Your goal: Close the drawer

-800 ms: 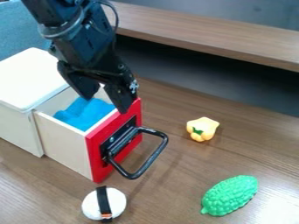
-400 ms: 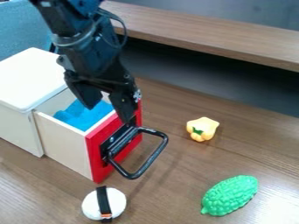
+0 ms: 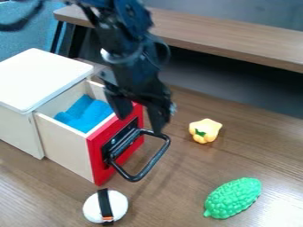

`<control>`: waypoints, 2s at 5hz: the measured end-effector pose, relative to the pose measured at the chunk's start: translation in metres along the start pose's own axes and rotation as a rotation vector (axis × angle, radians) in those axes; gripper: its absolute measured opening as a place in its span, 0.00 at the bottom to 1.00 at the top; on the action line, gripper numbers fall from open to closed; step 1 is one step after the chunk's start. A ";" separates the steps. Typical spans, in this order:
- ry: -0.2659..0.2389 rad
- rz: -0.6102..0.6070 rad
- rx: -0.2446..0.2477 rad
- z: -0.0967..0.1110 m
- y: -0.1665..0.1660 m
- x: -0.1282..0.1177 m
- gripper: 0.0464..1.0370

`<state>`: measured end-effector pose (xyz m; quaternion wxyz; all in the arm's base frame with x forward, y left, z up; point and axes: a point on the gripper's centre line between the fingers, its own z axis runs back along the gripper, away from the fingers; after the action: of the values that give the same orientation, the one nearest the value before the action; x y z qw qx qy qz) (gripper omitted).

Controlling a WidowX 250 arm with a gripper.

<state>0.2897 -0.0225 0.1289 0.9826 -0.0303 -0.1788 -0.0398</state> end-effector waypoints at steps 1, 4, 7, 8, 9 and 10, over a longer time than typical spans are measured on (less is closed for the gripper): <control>0.016 0.006 -0.003 -0.014 -0.003 0.006 0.96; 0.117 0.048 0.088 -0.036 0.010 -0.002 0.96; 0.234 0.037 0.283 -0.052 0.029 -0.016 0.96; 0.240 0.044 0.305 -0.051 0.035 -0.017 0.96; 0.247 0.063 0.313 -0.049 0.045 -0.018 0.96; 0.257 0.100 0.323 -0.048 0.061 -0.021 0.96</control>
<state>0.2924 0.0358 0.0743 0.9902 0.1241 -0.0545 0.0348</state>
